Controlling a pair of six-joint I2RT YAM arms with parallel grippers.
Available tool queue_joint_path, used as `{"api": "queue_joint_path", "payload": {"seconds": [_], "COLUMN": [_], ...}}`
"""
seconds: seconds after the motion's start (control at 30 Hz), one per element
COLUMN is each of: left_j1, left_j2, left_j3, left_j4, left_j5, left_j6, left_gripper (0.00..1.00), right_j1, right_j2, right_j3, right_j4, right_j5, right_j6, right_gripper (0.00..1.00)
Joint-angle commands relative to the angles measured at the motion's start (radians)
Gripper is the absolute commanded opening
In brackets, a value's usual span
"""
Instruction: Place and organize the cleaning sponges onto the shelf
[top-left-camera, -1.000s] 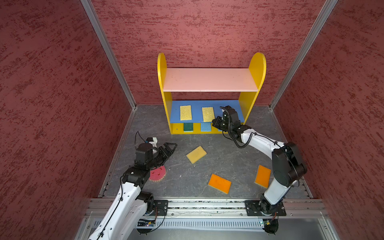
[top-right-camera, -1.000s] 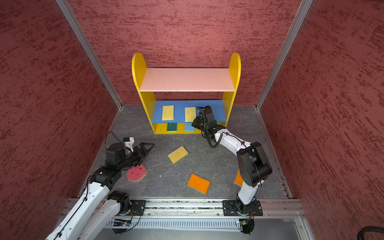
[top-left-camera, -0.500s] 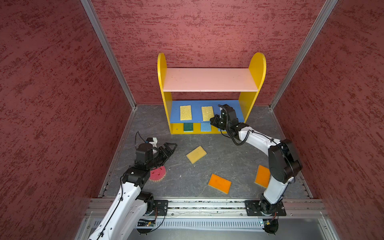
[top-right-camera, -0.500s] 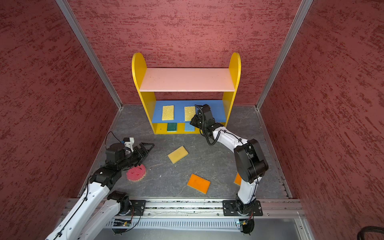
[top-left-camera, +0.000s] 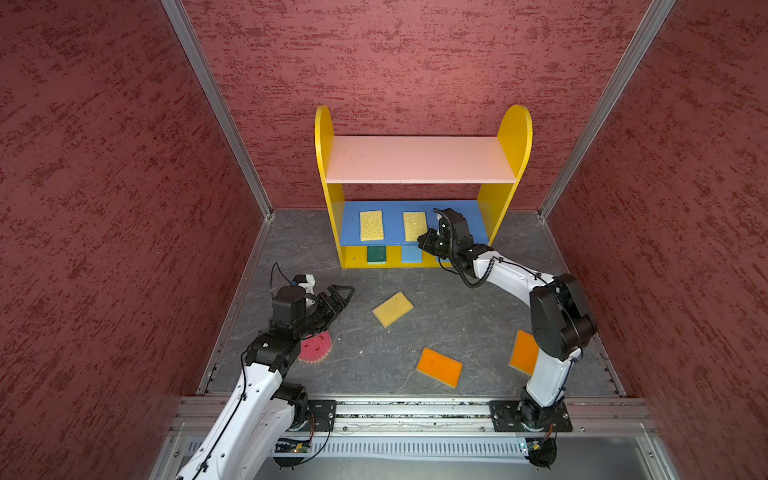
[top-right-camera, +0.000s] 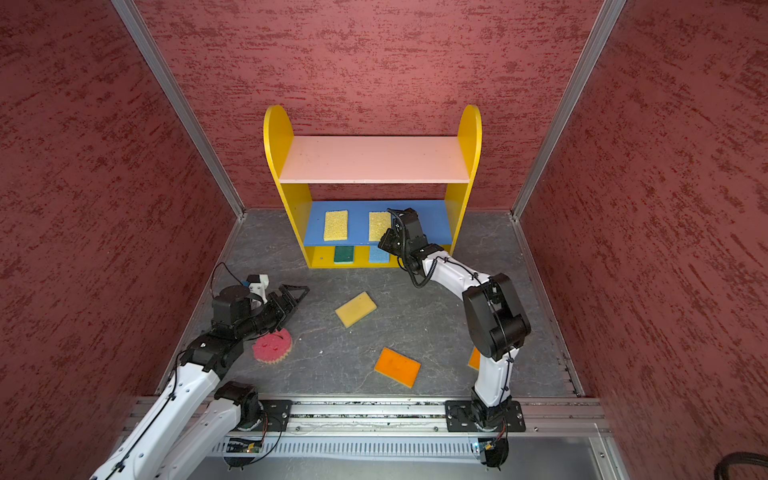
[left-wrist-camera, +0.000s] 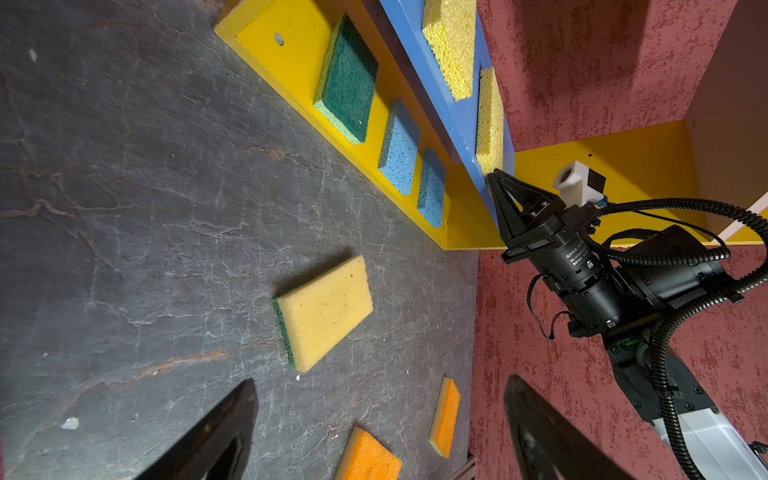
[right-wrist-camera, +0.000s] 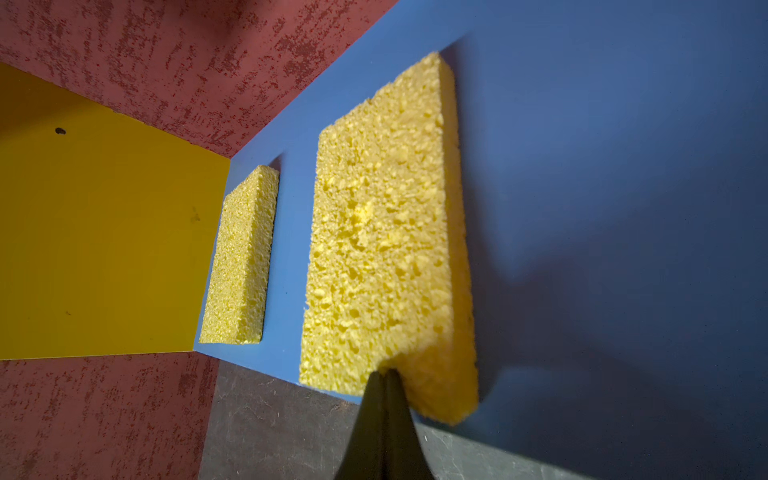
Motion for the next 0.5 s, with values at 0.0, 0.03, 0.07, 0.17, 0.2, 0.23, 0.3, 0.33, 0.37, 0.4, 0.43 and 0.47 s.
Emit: {"api": "queue_joint_path", "payload": {"seconds": [0.0,0.03,0.07,0.17,0.2,0.23,0.3,0.33,0.37,0.4,0.43,0.47], "left_j1": [0.009,0.009,0.009,0.009,0.009,0.009,0.011,0.011,0.011,0.012,0.012,0.011], "left_j2": [0.003,0.005,0.006,0.009,0.007,0.006,0.006,0.006,0.006,0.009,0.011,0.014], "left_j3": [-0.009,-0.009,-0.009,-0.008,-0.008,-0.007,-0.007,-0.008,-0.008,-0.01,-0.008,-0.009], "left_j4": [0.025,0.025,0.027,0.028,0.027,0.027,0.024,0.025,0.025,0.028,0.031,0.034], "left_j5": [0.003,0.005,0.005,0.007,0.007,0.007,0.005,0.005,0.005,0.005,0.004,0.007], "left_j6": [0.006,0.005,0.005,0.006,0.006,0.007,0.006,0.006,0.007,0.007,0.007,0.007], "left_gripper": [0.92,0.92,0.92,0.92,0.92,0.92,0.92,0.93,0.93,0.92,0.92,0.93], "right_j1": [-0.006,-0.007,-0.008,-0.013,-0.013,-0.013,-0.013,-0.013,-0.013,-0.013,-0.014,-0.013], "right_j2": [0.018,0.023,0.027,0.041,0.043,0.045,0.042,0.039,0.037,0.033,0.029,0.024], "right_j3": [0.041,0.05,0.057,0.074,0.078,0.078,0.079,0.079,0.079,0.079,0.079,0.079], "right_j4": [-0.011,-0.016,-0.017,-0.024,-0.024,-0.023,-0.024,-0.024,-0.027,-0.029,-0.033,-0.034], "right_j5": [0.001,0.002,0.003,0.002,-0.001,-0.002,-0.005,-0.005,-0.004,-0.004,-0.004,-0.004], "right_j6": [-0.001,-0.004,-0.005,-0.009,-0.009,-0.009,-0.008,-0.01,-0.011,-0.013,-0.014,-0.016], "right_gripper": [0.0,0.0,0.0,0.0,0.0,0.0,0.0,0.0,0.0,0.0,0.0,0.0]}}
